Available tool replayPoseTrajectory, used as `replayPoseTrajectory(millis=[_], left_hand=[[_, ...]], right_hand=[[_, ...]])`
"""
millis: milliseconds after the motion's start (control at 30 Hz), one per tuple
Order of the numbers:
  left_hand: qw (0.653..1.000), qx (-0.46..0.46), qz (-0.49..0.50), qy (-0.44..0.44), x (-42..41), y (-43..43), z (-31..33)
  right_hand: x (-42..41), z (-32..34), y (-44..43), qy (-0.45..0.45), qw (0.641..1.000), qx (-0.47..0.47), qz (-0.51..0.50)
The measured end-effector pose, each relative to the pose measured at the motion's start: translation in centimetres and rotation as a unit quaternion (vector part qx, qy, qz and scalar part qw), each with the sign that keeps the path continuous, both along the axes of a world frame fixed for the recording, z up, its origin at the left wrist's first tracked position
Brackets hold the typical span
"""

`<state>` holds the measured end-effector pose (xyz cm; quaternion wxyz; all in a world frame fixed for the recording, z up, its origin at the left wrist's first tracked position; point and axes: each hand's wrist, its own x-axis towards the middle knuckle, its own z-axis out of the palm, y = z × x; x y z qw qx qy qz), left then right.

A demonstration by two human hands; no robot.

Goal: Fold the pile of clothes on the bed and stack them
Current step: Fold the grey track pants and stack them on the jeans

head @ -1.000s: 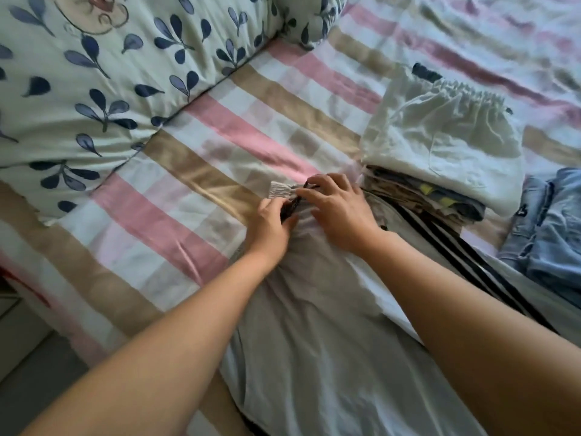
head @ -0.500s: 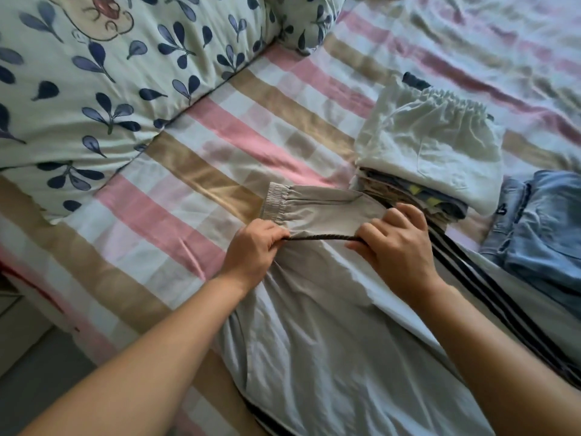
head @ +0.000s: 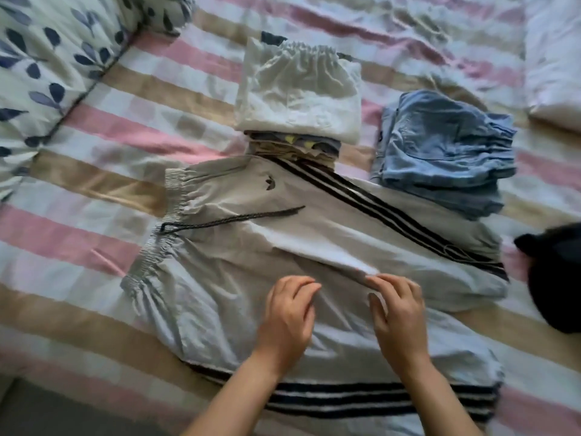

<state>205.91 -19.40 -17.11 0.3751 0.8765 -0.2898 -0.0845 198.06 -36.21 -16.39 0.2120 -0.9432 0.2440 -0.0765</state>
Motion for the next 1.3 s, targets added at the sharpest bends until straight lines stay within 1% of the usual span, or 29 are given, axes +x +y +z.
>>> replayPoseTrajectory(millis=[133, 233, 300, 367, 400, 467, 533, 600, 667, 733, 800, 867, 933, 1000, 1033, 1067, 1133, 1233, 1300], left_hand=[[0.994, 0.03, -0.099, 0.028, -5.5, -4.8, -0.8], [0.988, 0.046, -0.143, 0.03, -8.5, -7.9, -1.2], [0.984, 0.049, -0.173, 0.018, -10.4, -9.9, -1.4], [0.973, 0.079, -0.215, 0.007, -12.2, -11.5, -1.3], [0.968, 0.104, -0.23, 0.004, -12.9, -12.1, -1.3], [0.955, 0.162, -0.248, -0.005, -14.3, -13.2, -1.4], [0.951, 0.197, -0.237, -0.036, -15.2, -14.0, -1.9], [0.954, 0.201, -0.215, -0.063, -15.6, -14.4, -2.2], [0.959, 0.18, -0.209, -0.064, -16.2, -14.7, -2.5], [0.966, 0.14, -0.214, -0.043, -16.9, -15.0, -2.3], [0.964, 0.108, -0.241, -0.025, -18.2, -15.8, -2.0], [0.954, 0.092, -0.285, -0.014, -19.8, -16.9, -1.7], [0.936, 0.106, -0.335, -0.001, -21.6, -18.1, -1.9], [0.926, 0.12, -0.358, 0.022, -22.9, -19.2, -1.9], [0.925, 0.124, -0.359, 0.019, -23.2, -19.4, -2.0], [0.927, 0.128, -0.354, -0.002, -23.4, -19.5, -2.3], [0.928, 0.155, -0.338, -0.028, -23.2, -19.4, -2.5], [0.914, 0.217, -0.338, -0.062, -22.3, -18.7, -2.8], [0.912, 0.216, -0.342, -0.065, -21.6, -18.2, -2.8]], right_hand=[[-5.9, -1.1, -2.5, 0.02, 0.995, 0.016, -0.094], [-9.3, -1.7, -4.4, 0.015, 0.989, 0.004, -0.145], [-11.6, -1.8, -5.8, 0.02, 0.978, -0.004, -0.209], [-13.8, -2.2, -7.1, 0.024, 0.956, 0.014, -0.293], [-14.7, -2.5, -7.5, 0.031, 0.941, 0.045, -0.333], [-16.1, -2.9, -8.0, 0.055, 0.907, 0.151, -0.39], [-16.9, -3.3, -8.1, 0.052, 0.881, 0.242, -0.404], [-17.1, -3.4, -8.0, 0.045, 0.869, 0.292, -0.397], [-17.7, -3.2, -8.4, 0.035, 0.873, 0.285, -0.393], [-18.9, -3.0, -9.2, 0.021, 0.878, 0.252, -0.407], [-20.9, -2.7, -10.3, 0.021, 0.887, 0.211, -0.41], [-23.1, -2.6, -11.5, 0.018, 0.894, 0.18, -0.41], [-25.0, -2.5, -13.0, 0.001, 0.892, 0.154, -0.426], [-26.4, -2.6, -14.5, -0.005, 0.89, 0.129, -0.438], [-26.9, -2.8, -15.1, -0.002, 0.889, 0.129, -0.439], [-27.0, -2.9, -15.4, 0.003, 0.889, 0.135, -0.437], [-26.9, -3.3, -15.6, 0.029, 0.895, 0.145, -0.421], [-26.3, -3.8, -14.8, 0.105, 0.899, 0.126, -0.406], [-25.5, -3.4, -14.4, 0.107, 0.895, 0.102, -0.422]])
